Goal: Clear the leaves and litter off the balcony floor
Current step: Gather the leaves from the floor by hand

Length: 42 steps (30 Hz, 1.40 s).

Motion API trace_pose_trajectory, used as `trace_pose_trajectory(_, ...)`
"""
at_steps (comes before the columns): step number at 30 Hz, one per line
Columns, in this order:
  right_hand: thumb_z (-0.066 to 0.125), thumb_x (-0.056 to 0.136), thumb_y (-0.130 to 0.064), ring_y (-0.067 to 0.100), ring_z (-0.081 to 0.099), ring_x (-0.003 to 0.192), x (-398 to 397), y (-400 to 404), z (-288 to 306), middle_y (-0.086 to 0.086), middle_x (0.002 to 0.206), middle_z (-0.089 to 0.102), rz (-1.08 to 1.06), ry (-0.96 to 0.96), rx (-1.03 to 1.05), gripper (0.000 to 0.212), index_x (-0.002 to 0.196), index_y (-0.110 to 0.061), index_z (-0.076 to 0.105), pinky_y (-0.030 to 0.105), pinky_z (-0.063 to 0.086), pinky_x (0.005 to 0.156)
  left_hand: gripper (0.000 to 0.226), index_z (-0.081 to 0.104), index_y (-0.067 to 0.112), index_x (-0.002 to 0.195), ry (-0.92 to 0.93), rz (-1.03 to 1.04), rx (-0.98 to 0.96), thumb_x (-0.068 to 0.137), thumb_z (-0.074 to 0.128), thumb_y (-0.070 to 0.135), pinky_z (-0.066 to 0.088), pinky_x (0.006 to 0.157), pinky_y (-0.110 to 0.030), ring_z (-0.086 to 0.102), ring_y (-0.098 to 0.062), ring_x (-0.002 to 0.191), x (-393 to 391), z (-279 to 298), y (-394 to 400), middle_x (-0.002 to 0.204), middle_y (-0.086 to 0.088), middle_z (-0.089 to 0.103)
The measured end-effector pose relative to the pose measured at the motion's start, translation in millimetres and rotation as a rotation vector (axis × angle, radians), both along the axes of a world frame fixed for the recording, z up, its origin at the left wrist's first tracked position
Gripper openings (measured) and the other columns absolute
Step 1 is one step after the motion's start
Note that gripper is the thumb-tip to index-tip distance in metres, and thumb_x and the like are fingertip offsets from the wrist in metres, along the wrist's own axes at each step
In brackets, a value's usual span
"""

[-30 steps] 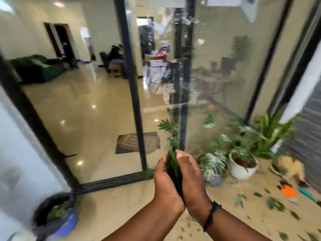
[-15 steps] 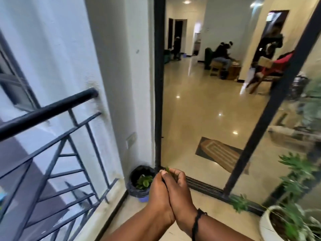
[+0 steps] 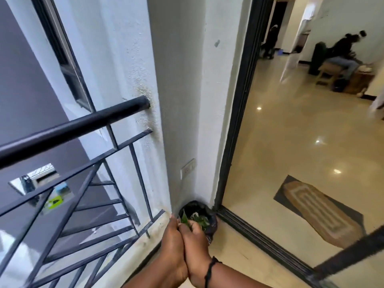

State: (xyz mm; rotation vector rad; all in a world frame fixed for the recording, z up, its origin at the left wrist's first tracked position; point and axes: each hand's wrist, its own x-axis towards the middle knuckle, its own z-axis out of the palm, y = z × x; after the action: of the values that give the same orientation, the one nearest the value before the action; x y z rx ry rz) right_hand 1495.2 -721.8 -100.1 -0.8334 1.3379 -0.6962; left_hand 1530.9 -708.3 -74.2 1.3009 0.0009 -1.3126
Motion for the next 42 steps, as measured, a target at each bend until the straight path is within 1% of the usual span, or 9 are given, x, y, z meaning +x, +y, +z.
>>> trace_pose_trajectory(7,0.068,0.083,-0.036,0.014,0.073,0.073,-14,-133,-84,0.001,0.079,0.075,-0.042,-0.054,0.273,0.03,0.099,-0.012,0.071,0.032,0.058,0.073,0.084,0.043,0.007,0.147,0.087,-0.092,0.103,0.096,0.021,0.07,0.04,0.072,-0.021,0.06,-0.001,0.066,-26,-60,-130,0.058,0.017,0.066)
trace_pose_trajectory(12,0.064,0.082,-0.024,0.026,0.073,0.077,-28,-200,-138,0.01,0.083,0.075,-0.115,-0.035,0.522,0.023,0.097,-0.009,0.073,0.042,0.059,0.078,0.079,0.07,0.009,0.112,0.195,-0.05,0.282,0.093,0.028,0.073,0.05,0.096,-0.041,0.066,-0.031,0.104,-24,-120,-203,0.096,-0.012,0.076)
trace_pose_trajectory(17,0.056,0.096,-0.023,0.027,0.065,0.083,-11,-273,-187,0.017,0.109,0.069,-0.168,-0.051,0.653,0.028,0.114,-0.004,0.065,0.031,0.051,0.064,0.086,0.065,0.009,0.124,0.174,-0.05,0.36,0.092,0.022,0.076,0.042,0.108,-0.045,0.062,-0.031,0.115,7,-190,-265,0.119,-0.014,0.07)
trace_pose_trajectory(26,0.034,0.102,-0.053,0.03,0.021,0.147,-30,-339,-265,0.011,0.162,0.016,-0.292,-0.197,0.821,0.071,0.156,-0.012,0.014,0.043,0.022,0.118,0.089,0.046,0.017,0.146,0.148,-0.034,0.353,0.089,0.021,0.08,0.033,0.115,-0.044,0.048,-0.031,0.134,55,-253,-295,0.143,-0.011,0.054)
trace_pose_trajectory(31,0.039,0.101,-0.051,0.014,0.065,0.098,-65,-319,-266,0.005,0.125,0.056,-0.189,-0.115,0.764,0.047,0.131,-0.017,0.053,0.033,0.051,0.089,0.089,0.032,0.02,0.154,0.1,-0.084,0.433,0.088,0.018,0.079,0.022,0.116,-0.04,0.029,-0.03,0.146,44,-245,-278,0.157,-0.007,0.035)
trace_pose_trajectory(33,0.044,0.098,-0.054,0.004,0.047,0.048,-76,-304,-260,-0.008,0.076,0.042,-0.101,-0.046,0.752,0.03,0.082,-0.029,0.048,0.021,0.041,0.046,0.092,0.024,0.023,0.156,0.097,-0.147,0.463,0.085,0.024,0.082,0.018,0.121,-0.046,0.021,-0.031,0.149,37,-239,-265,0.162,-0.007,0.024)
trace_pose_trajectory(35,0.047,0.097,-0.053,0.007,0.033,0.051,-84,-289,-258,-0.007,0.072,0.041,-0.02,0.036,0.731,0.029,0.085,-0.026,0.048,0.019,0.03,0.036,0.09,0.023,0.022,0.156,0.013,-0.286,0.509,0.087,0.028,0.079,0.023,0.12,-0.049,0.024,-0.033,0.148,28,-228,-249,0.162,-0.008,0.024)
trace_pose_trajectory(39,0.048,0.099,-0.047,0.028,0.062,0.091,-91,-263,-234,0.019,0.126,0.06,0.176,0.204,0.625,0.054,0.125,0.0,0.056,0.043,0.056,0.076,0.074,0.034,0.019,0.151,-0.375,-0.784,0.549,0.095,0.033,0.066,0.027,0.118,-0.042,0.032,-0.028,0.144,8,-206,-213,0.159,-0.007,0.031)
trace_pose_trajectory(42,0.049,0.1,-0.041,0.025,0.059,0.089,-94,-242,-207,0.016,0.115,0.063,0.275,0.286,0.485,0.041,0.116,-0.005,0.058,0.035,0.048,0.08,0.074,0.027,0.018,0.155,-0.756,-1.229,0.533,0.097,0.041,0.062,0.021,0.118,-0.03,0.027,-0.022,0.147,4,-200,-186,0.162,-0.004,0.026)
